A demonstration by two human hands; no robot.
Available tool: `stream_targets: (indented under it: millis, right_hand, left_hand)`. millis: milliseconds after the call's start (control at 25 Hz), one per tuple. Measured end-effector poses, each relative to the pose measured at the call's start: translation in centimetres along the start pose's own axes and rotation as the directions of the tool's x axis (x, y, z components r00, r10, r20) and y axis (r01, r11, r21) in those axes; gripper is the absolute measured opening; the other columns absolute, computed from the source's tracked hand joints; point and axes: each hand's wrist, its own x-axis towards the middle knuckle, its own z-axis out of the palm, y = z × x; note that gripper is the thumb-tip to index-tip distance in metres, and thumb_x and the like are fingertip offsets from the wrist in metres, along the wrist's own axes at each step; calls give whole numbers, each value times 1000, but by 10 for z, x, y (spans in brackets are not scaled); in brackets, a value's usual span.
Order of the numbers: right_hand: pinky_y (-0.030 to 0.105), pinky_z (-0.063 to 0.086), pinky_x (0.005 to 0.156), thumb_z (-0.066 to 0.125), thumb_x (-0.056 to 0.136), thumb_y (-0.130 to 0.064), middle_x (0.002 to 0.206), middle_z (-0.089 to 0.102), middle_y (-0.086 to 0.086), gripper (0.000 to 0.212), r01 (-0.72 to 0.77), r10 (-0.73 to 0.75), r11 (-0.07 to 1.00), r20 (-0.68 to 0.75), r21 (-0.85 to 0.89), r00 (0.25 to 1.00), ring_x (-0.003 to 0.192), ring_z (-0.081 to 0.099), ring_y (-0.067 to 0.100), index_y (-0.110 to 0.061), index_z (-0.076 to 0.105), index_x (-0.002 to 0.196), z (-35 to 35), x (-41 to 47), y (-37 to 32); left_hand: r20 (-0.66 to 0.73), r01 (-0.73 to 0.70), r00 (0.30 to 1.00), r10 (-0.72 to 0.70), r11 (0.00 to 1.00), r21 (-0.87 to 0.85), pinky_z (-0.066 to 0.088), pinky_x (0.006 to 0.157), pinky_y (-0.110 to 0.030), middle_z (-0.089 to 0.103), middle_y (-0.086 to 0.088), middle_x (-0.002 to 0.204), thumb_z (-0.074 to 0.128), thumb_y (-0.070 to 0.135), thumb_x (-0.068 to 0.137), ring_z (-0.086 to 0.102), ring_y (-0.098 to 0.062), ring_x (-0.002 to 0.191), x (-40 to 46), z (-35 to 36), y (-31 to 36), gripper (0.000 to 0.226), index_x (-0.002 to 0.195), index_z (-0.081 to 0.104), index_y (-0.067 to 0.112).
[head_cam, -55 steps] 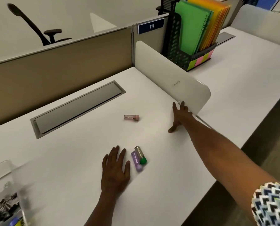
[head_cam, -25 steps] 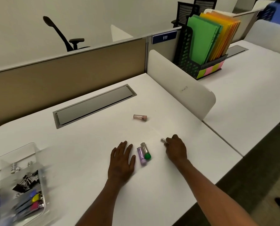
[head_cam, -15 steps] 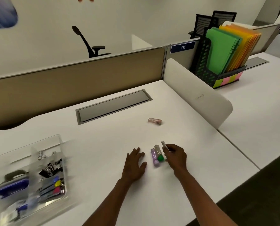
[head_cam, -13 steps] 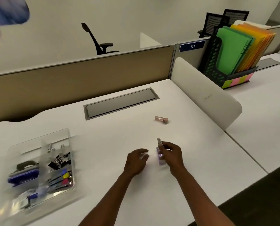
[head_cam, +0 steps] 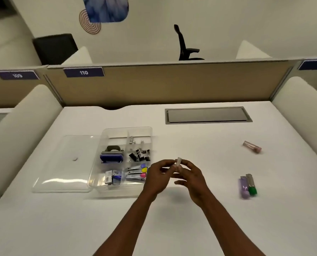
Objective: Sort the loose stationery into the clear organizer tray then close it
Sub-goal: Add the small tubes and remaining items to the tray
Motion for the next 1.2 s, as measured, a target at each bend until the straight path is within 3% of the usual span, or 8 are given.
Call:
stream_targets:
  millis: [160, 400, 520, 600, 720, 880, 1000, 1200]
  right_hand:
    - [34, 53, 71, 59, 101, -28, 101, 77, 10, 20, 20, -13, 992, 55, -127, 998, 95, 74, 31, -22, 63, 120, 50, 4, 11]
    - [31, 53, 74, 50, 102, -19, 99, 78, -3, 34, 102, -42, 908, 152, -407, 987, 91, 75, 12, -41, 57, 127, 85, 15, 21]
    - [30, 52, 90, 59, 96, -21, 109, 76, -7, 39, 181, -207, 772, 28, -609, 978, 103, 69, 8, -39, 56, 131, 94, 31, 28]
    - [31, 41, 106, 61, 96, -25, 134, 64, 3, 44, 214, -340, 585, 3, -783, 940, 127, 55, 20, -23, 53, 140, 98, 43, 37]
    - [39, 22, 120, 49, 102, -36, 164, 23, 11, 59, 199, -299, 384, 83, -902, 951, 152, 17, 28, -20, 31, 155, 107, 60, 52]
    - [51, 10, 122, 30, 104, -49, 167, -12, 7, 68, 220, -257, 118, 184, -968, 949, 154, -12, 27, -25, 0, 160, 117, 87, 58]
    - [57, 7, 123, 22, 102, -58, 166, -20, 3, 72, 195, -181, 66, 181, -979, 967, 154, -17, 25, -25, -5, 159, 120, 99, 65]
    - [55, 4, 122, 19, 99, -65, 162, -29, -4, 73, 181, -194, 86, 162, -980, 968, 153, -20, 20, -31, -5, 159, 120, 104, 77]
  left_hand:
    - [-81, 56, 995, -59, 998, -41, 57, 82, -29, 76, 9, 92, 71, 33, 87, 71, -5, 89, -8, -41, -13, 16, 101, 75, 28]
    - [-240, 85, 968, -78, 996, 19, 51, 72, -11, 74, 15, 93, 72, 23, 86, 68, 4, 90, -13, -82, -27, 22, 107, 74, 30]
    - [-308, 98, 947, -93, 995, 0, 51, 69, -10, 73, 12, 94, 75, 19, 85, 68, 0, 90, -5, -99, -30, 22, 106, 73, 25]
    - [-345, 109, 933, -106, 994, -11, 52, 72, -13, 72, 9, 94, 74, 17, 85, 68, -3, 89, 6, -110, -29, 24, 108, 71, 25]
    - [-383, 138, 917, -111, 989, 44, 54, 75, -22, 71, 2, 95, 69, 15, 86, 69, -12, 86, 29, -123, -25, 33, 118, 65, 24]
    - [-352, 116, 935, -31, 968, 224, 56, 73, -29, 69, -6, 99, 64, 14, 90, 67, -18, 84, 64, -132, -20, 38, 127, 60, 20]
    - [-292, 61, 955, 50, 932, 358, 55, 74, -30, 69, -8, 97, 62, 10, 91, 66, -21, 82, 88, -135, -20, 38, 129, 60, 15]
    - [-175, 2, 977, 120, 819, 574, 55, 87, -39, 71, -10, 108, 60, 16, 94, 67, -28, 99, 124, -136, -22, 39, 133, 57, 15]
